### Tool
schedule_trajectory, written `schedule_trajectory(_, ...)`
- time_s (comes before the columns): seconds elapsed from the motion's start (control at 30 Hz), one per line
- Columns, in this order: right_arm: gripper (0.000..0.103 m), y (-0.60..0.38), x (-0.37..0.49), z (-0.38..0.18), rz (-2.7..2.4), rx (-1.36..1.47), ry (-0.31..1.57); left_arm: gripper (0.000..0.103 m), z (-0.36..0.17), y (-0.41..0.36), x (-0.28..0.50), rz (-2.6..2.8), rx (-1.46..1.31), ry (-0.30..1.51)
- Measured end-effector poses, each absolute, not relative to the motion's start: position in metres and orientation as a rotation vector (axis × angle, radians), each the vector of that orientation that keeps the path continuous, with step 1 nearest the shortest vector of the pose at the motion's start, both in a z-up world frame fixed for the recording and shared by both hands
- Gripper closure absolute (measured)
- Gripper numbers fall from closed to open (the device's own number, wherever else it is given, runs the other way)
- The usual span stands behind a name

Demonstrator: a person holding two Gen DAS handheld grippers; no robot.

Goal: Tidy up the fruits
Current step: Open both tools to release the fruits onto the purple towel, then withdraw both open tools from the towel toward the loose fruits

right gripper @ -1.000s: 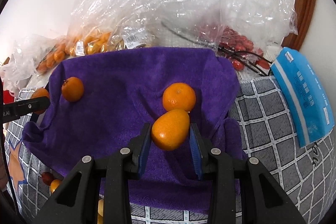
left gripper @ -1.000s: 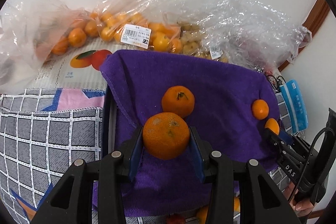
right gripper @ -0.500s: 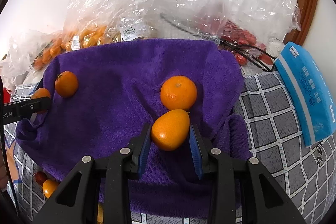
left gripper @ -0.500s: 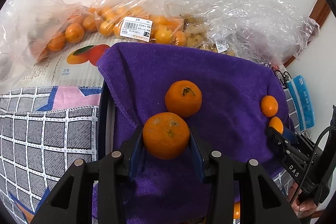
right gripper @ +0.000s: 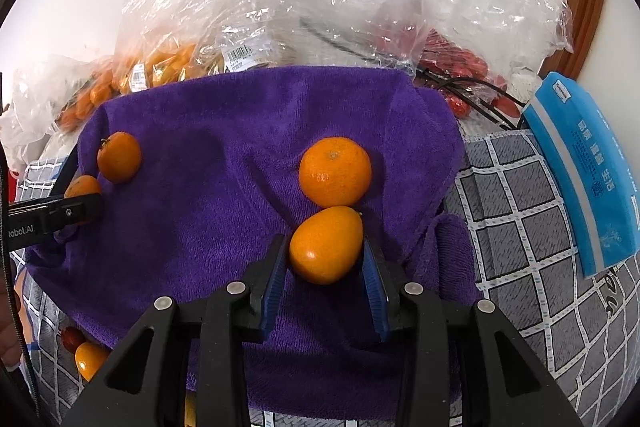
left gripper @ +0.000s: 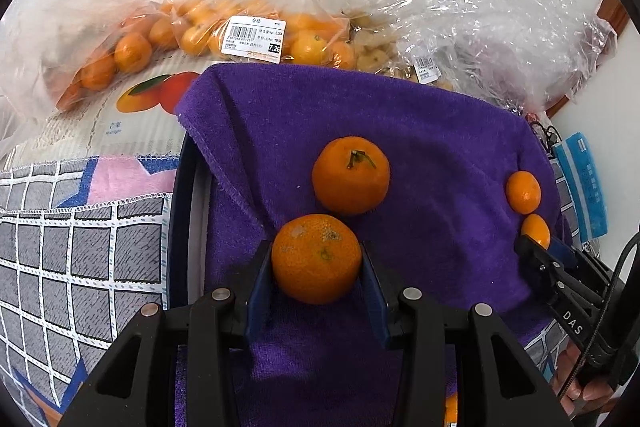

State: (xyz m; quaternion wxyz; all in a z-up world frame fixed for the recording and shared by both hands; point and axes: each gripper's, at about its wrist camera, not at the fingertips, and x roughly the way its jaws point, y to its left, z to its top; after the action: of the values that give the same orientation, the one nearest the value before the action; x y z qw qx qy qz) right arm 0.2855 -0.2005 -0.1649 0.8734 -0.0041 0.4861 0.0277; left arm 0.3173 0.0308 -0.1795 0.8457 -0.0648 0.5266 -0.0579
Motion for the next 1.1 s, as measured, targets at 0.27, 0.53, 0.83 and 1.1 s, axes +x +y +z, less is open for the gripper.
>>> schedule_trajectory(0.27, 0.053, -0.202, 0.272, -0.145, 0.045, -0.003, 0.959, 0.056, -0.172, 0.024, 0.312, -0.13, -0.127, 1.108)
schedule_trajectory(0.53, 0.053, -0.206, 0.249, -0.121, 0.004, 0.016, 0.907, 0.051, -0.14, 0.026, 0.283, -0.147, -0.101, 1.027)
schedule_trajectory(0.83, 0.053, -0.204, 0.21, -0.092, -0.023, 0.019, 0.88, 0.051, -0.108, 0.043, 0.24, -0.112, -0.114, 0.951)
schedule_trajectory(1.1, 0.053, -0.2, 0.176, -0.077, -0.019, 0.017, 0.872, 0.051, -0.09, 0.052, 0.204, -0.11, -0.125, 0.907)
